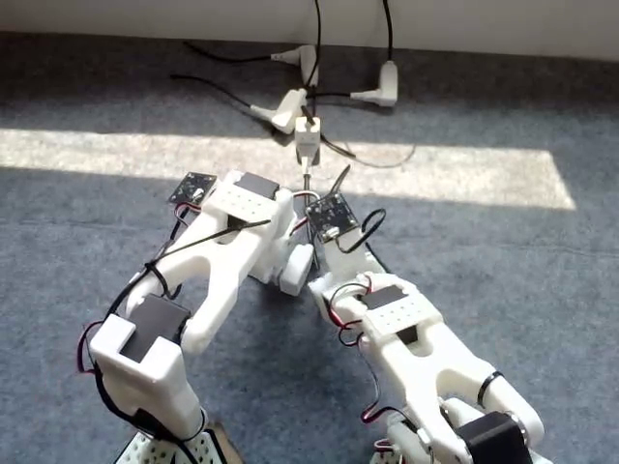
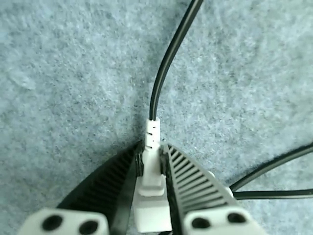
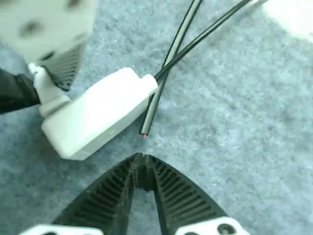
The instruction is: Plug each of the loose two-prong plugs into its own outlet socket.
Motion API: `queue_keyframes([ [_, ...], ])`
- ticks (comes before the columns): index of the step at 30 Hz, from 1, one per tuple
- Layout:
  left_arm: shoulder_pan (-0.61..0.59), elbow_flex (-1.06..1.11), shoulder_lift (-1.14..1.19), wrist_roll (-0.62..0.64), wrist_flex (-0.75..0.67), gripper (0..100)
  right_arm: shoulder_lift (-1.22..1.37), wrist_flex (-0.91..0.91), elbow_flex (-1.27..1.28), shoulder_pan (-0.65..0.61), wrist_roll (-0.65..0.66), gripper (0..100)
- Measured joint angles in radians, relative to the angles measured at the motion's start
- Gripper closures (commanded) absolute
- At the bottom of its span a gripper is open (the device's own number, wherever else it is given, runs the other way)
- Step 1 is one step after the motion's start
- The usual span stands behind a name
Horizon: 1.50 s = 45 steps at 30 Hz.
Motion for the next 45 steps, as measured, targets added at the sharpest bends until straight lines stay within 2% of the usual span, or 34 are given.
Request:
queue_keyframes([
  [6, 0.023, 0.000, 0.000, 0.000, 0.002, 99, 0.000, -0.051, 0.000, -0.029, -0.002, 99.1],
  [12, 0.051, 0.000, 0.000, 0.000, 0.008, 99, 0.000, -0.054, 0.000, -0.077, -0.083, 99.1],
  [23, 0.051, 0.000, 0.000, 0.000, 0.008, 99, 0.000, -0.054, 0.000, -0.084, -0.152, 99.1],
  [45, 0.066, 0.000, 0.000, 0.000, 0.008, 99, -0.002, -0.023, 0.000, -0.147, -0.170, 99.1],
])
